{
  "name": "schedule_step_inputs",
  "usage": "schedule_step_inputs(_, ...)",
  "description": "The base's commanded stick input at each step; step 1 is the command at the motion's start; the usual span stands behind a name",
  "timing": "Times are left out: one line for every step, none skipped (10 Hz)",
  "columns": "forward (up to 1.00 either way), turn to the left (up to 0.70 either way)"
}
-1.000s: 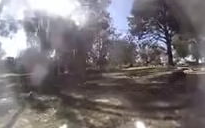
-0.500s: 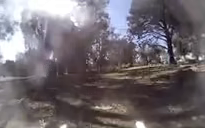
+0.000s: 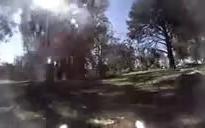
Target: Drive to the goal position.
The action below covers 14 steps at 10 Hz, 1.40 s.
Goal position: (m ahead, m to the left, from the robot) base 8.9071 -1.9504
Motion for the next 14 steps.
schedule_step_inputs(0.70, -0.27)
schedule_step_inputs(0.70, -0.27)
schedule_step_inputs(0.70, -0.18)
schedule_step_inputs(0.70, -0.03)
schedule_step_inputs(0.70, 0.00)
schedule_step_inputs(0.70, 0.00)
schedule_step_inputs(0.70, 0.00)
schedule_step_inputs(0.70, 0.00)
schedule_step_inputs(0.70, 0.00)
schedule_step_inputs(0.70, 0.00)
schedule_step_inputs(0.70, 0.00)
schedule_step_inputs(0.70, -0.27)
schedule_step_inputs(0.70, -0.27)
schedule_step_inputs(0.70, -0.27)
